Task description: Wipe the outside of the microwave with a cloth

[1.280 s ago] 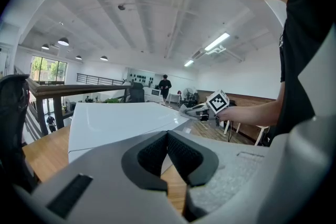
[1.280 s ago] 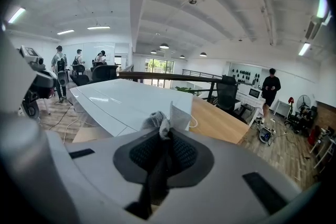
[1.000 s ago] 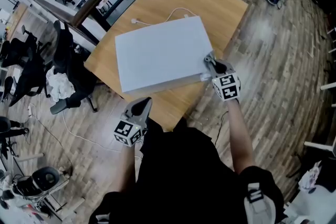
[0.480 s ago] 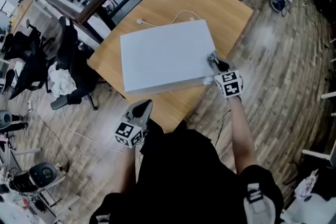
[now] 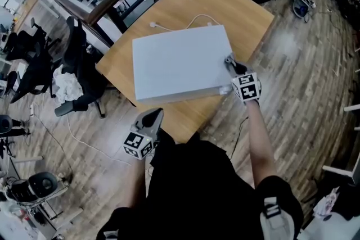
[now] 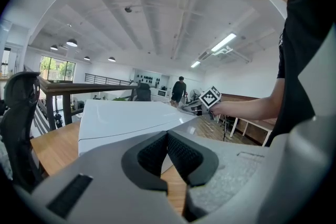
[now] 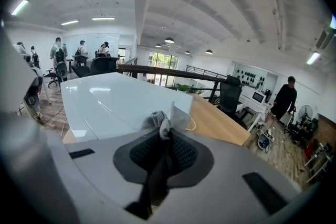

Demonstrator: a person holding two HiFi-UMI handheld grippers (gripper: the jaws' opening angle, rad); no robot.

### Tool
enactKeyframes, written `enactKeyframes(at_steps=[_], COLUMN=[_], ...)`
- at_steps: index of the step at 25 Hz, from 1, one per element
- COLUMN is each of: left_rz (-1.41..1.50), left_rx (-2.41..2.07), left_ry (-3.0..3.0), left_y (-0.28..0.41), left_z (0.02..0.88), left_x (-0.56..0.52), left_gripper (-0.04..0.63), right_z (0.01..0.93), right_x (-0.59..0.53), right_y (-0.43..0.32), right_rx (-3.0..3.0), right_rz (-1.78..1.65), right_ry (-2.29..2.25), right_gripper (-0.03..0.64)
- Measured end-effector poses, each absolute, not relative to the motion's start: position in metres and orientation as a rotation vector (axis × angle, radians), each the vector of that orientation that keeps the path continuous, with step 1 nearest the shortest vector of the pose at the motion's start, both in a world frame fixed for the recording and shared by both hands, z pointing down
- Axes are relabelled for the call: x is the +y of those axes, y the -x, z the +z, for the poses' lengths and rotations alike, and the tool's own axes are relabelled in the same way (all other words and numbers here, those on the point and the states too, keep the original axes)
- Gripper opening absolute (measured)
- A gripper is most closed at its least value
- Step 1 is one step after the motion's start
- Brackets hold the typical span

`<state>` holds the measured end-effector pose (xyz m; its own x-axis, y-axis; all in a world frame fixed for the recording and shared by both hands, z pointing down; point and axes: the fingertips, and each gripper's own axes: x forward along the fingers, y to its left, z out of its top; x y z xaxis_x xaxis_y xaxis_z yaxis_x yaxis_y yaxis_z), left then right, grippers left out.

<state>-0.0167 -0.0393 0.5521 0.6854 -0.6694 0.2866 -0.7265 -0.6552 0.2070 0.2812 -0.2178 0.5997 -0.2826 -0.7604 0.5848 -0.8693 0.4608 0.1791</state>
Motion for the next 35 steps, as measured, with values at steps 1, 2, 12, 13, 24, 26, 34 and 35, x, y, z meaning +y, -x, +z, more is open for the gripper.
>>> enactKeyframes(at_steps=[1,2,12,13,24,26,34,35], left_rz=[0.266,0.266,0.258,0.257,0.259,0.259,0.261,0.26], left_rx=[-1.112,-1.119,-1.133,-1.133,-1.129,-1.129,-1.134,-1.133], left_ry=[-2.587,-2.578,-2.564,-2.568,-2.565,-2.572,-2.554,-2.556], left_y=[0.018,0.019,0.025,0.025,0.024,0.025,0.028,0.027], left_z=[0.553,0.554,0.558,0.558,0.556,0.557,0.555,0.555], left_x=[-0.04,-0.04,-0.044,-0.045,-0.05,-0.05,-0.047,-0.047], left_gripper=[0.0,0.0,0.0,0.0,0.0,0.0,0.0,0.0], right_z=[0.6,0.6,0.6,0.6,0.599,0.6,0.597,0.597], right_x=[-0.22,-0.222,-0.227,-0.227,-0.227,-0.228,-0.224,-0.223], right_y=[-0.281,-0.281,-0.279,-0.278,-0.261,-0.26,-0.252,-0.252], right_rx=[-2.099,-2.095,-2.091,-2.088,-2.078,-2.071,-2.063,-2.066], right_rz=[0.228,0.224,0.216,0.214,0.162,0.151,0.124,0.126], right_ry=[-1.352,-1.354,-1.366,-1.369,-1.351,-1.351,-1.328,-1.325], right_gripper=[0.026,0.026,0.025,0.025,0.023,0.023,0.021,0.021])
